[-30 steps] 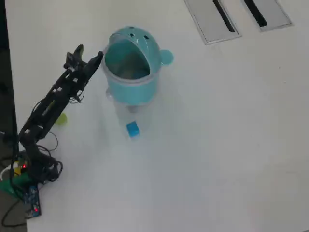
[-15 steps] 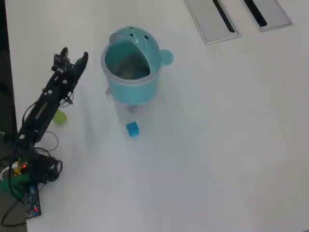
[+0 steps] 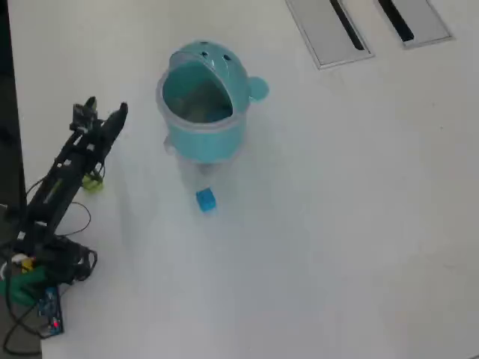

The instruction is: Grasp RGB lego blocks and put them in the bin one by one.

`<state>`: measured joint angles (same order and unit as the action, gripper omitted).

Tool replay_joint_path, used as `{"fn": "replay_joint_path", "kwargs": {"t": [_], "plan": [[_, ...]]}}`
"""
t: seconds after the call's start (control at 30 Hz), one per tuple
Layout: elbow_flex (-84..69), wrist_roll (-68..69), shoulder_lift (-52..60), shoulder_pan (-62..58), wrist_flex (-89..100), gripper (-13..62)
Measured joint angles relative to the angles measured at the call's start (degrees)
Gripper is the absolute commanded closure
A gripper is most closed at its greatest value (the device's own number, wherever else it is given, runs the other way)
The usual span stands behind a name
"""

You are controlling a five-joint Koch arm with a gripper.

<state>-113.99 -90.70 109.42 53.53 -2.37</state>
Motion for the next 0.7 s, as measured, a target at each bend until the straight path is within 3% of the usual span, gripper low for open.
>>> {"fn": "replay_joint_path", "kwargs": {"t": [0.43, 0.7], "plan": [[-16.1, 0.0, 18.1, 3.9, -16.2, 15.6], [-20.7, 0.0, 21.7, 8.6, -20.2, 16.6]]}}
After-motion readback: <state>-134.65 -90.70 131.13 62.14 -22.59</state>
